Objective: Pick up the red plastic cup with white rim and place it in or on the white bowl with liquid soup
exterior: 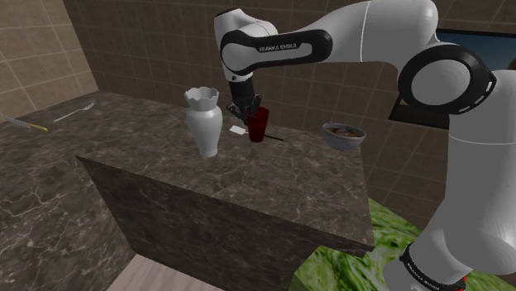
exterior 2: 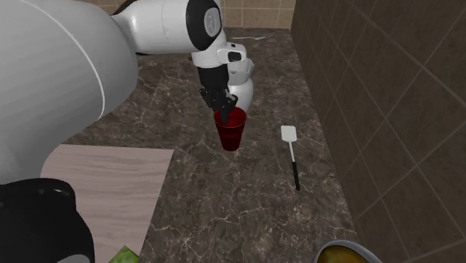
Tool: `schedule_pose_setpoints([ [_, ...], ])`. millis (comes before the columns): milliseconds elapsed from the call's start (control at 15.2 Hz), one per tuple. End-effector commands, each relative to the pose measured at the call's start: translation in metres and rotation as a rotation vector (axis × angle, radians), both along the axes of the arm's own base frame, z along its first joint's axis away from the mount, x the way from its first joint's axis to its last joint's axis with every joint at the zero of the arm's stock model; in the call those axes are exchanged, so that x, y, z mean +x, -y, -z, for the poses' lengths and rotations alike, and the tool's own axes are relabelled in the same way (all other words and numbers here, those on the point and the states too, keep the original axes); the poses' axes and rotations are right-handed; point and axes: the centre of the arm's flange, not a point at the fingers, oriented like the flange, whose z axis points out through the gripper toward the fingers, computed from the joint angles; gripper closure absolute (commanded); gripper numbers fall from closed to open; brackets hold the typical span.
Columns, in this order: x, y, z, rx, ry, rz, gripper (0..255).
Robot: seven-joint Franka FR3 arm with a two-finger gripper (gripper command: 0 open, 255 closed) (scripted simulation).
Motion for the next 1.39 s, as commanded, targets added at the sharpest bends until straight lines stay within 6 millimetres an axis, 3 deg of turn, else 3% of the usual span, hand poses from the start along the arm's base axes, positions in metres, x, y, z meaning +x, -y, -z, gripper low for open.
schedule_pose_setpoints([
  [0,0.0,0.0,-0.011,0.0,0.0,0.0,255],
  [396,0.0,0.0,-0.04,0.0,0.0,0.0,255],
  [1320,-0.067,0.172,-0.054,0.0,0.0,0.0,255],
])
